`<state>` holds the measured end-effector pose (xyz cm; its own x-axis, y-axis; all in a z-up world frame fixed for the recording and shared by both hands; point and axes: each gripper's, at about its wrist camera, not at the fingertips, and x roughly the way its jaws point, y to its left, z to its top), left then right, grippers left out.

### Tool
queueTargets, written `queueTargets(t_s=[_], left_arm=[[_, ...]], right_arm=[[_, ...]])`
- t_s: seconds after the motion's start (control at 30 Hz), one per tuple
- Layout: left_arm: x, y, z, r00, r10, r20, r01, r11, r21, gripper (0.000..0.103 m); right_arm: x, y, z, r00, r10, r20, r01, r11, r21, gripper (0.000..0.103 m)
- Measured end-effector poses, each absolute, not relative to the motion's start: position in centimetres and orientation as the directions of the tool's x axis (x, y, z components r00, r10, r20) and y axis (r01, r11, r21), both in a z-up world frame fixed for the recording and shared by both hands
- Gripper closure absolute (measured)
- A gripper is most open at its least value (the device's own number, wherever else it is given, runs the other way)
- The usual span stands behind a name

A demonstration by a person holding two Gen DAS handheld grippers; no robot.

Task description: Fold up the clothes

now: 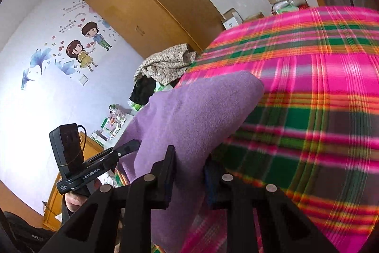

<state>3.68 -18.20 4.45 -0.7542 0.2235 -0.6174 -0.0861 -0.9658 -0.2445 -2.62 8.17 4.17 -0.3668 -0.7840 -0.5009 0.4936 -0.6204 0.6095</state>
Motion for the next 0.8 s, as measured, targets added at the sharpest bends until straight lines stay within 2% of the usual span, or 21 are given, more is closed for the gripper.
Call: queueTargets(t_s=[0.8], left_arm=[[-9.2, -22.5, 8.0, -0.808, 0.176, -0.562, -0.081, -0.978, -0.190, 0.085]], right_arm=[[-16.1, 2.7, 6.4, -0.382, -0.769, -0.512, 0.530, -0.636, 0.560, 0.081]])
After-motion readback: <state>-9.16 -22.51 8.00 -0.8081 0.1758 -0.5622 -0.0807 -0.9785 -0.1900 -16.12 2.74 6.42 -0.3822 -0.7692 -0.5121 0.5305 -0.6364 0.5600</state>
